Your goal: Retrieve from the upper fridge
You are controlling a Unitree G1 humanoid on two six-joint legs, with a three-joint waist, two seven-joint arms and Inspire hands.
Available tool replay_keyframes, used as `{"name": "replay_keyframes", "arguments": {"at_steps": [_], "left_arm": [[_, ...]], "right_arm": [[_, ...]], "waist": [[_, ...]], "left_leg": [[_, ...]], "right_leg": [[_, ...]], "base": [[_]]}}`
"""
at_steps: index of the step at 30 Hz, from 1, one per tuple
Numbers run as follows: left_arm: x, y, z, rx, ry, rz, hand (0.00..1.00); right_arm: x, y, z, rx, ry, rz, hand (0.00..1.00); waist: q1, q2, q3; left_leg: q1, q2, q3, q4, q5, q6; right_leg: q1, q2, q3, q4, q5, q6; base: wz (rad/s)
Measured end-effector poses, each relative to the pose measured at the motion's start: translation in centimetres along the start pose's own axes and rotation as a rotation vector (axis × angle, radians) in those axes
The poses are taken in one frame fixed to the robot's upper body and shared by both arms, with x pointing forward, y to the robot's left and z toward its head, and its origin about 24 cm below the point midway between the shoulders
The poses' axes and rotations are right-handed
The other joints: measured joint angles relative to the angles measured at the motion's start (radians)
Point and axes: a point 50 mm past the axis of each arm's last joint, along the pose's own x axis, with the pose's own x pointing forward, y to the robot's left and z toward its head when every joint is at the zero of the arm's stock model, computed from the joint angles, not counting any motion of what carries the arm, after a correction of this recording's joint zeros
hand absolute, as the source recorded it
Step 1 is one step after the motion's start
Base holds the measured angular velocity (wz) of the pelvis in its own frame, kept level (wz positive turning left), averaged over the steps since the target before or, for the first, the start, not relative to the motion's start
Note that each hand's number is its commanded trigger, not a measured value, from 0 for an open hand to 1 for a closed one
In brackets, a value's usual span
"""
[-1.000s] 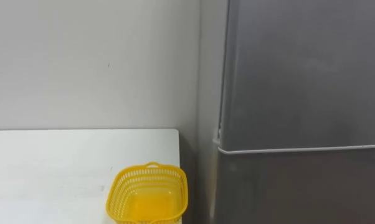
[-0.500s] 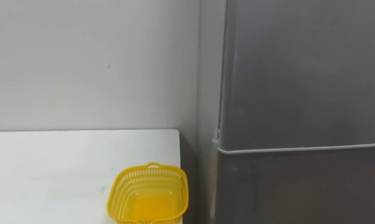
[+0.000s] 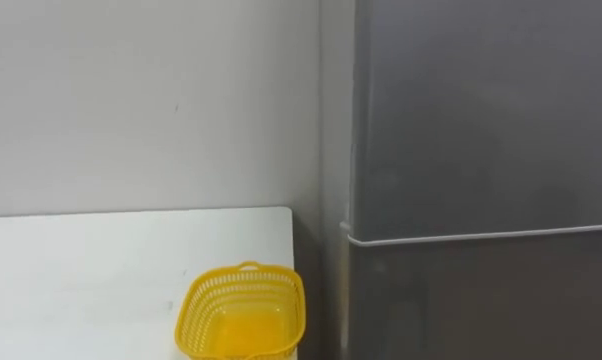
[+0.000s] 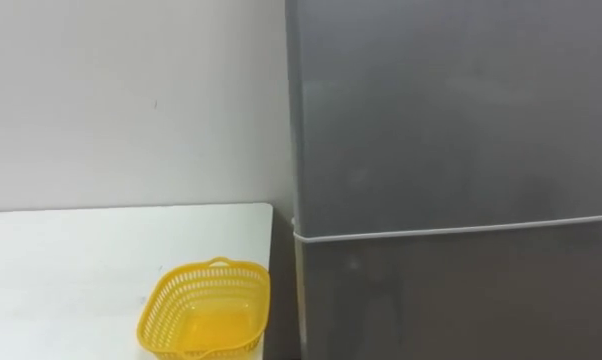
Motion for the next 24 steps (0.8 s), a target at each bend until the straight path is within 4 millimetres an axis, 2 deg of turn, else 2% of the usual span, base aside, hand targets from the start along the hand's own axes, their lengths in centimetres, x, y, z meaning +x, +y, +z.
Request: {"name": "replay_keyframes", "arguments": {"at_steps": [2,4,5,7,9,12,13,15,18,22,24], "left_arm": [[-0.4,-1.0,2.4,-0.055,-0.104,0.003,0.0],[-1.1,-1.7,4.7,-0.113,-0.202,0.011,0.0],[-1.7,-2.1,6.1,-0.145,-0.27,0.021,0.0],[-2.9,-2.5,8.5,-0.178,-0.384,0.038,0.0],[-5.1,-2.3,11.9,-0.258,-0.567,0.089,0.0],[-7.7,-0.9,15.2,-0.349,-0.767,0.199,0.0],[-8.2,-0.6,15.7,-0.366,-0.806,0.221,0.0],[-10.7,0.2,17.6,-0.447,-0.951,0.272,0.0],[-12.9,0.9,18.8,-0.517,-1.073,0.29,0.0],[-14.5,1.2,19.6,-0.545,-1.158,0.264,0.0],[-15.3,0.8,20.0,-0.54,-1.194,0.196,0.0]], "right_arm": [[0.0,-0.1,0.1,0.004,-0.014,-0.011,0.0],[-0.1,-0.2,0.2,0.01,-0.033,-0.028,0.0],[-0.1,-0.4,0.2,0.023,-0.042,-0.04,0.0],[-0.1,-0.5,0.2,0.05,-0.051,-0.053,0.0],[-0.1,-0.6,0.3,0.053,-0.057,-0.07,0.0],[-0.1,-0.6,-0.1,0.064,-0.059,-0.093,0.0],[-0.1,-0.6,-0.1,0.066,-0.059,-0.098,0.0],[-0.1,-0.3,-0.7,0.073,-0.039,-0.108,0.0],[-0.2,-0.2,-1.5,0.066,-0.012,-0.108,0.0],[-0.2,0.2,-2.3,0.057,0.005,-0.079,0.0],[-0.2,0.3,-2.3,0.056,0.004,-0.059,0.0]], "waist": [[0.004,-0.001,0.0001],[0.008,0.008,-0.0059],[0.008,0.002,-0.0027],[0.016,0.007,-0.0059],[0.022,-0.003,-0.0067],[0.028,-0.006,-0.0058],[0.029,-0.006,-0.0059],[0.028,-0.006,-0.0058],[0.043,-0.002,-0.0051],[0.044,-0.002,-0.004],[0.037,0.0,-0.0046]], "left_leg": [[-0.001,0.0,0.002,0.0,0.0,0.0],[-0.001,0.0,-0.003,-0.002,0.0,0.0],[-0.001,-0.001,-0.003,-0.002,0.0,0.0],[-0.004,-0.001,0.0,-0.003,0.0,0.0],[-0.001,-0.001,-0.002,-0.002,0.0,0.0],[0.003,-0.002,-0.003,0.006,0.0,0.0],[0.002,-0.003,-0.004,0.008,0.0,0.0],[-0.001,-0.003,-0.006,0.009,0.0,0.0],[-0.001,-0.003,-0.005,0.008,0.0,0.0],[0.0,-0.001,-0.004,0.007,0.0,0.0],[-0.001,-0.001,-0.009,0.008,0.0,0.0]], "right_leg": [[-0.003,0.001,0.0,0.001,0.0,0.0],[-0.003,0.003,0.002,0.0,0.0,0.0],[-0.003,0.001,0.0,-0.001,0.0,0.0],[-0.004,0.002,0.002,-0.003,0.0,0.0],[-0.005,0.001,0.002,-0.003,0.0,0.0],[0.001,0.002,0.006,-0.005,0.0,0.0],[0.001,0.002,0.005,-0.007,0.0,0.0],[0.007,0.001,0.003,-0.02,0.004,0.002],[0.008,0.0,0.001,-0.02,0.004,0.002],[0.007,0.0,0.002,-0.017,0.004,0.002],[0.008,0.001,0.002,-0.017,0.005,0.002]], "base": [[-0.04],[-0.04],[0.0],[0.0],[0.0],[-0.08],[0.0],[0.09],[0.0],[0.02],[0.04]]}}
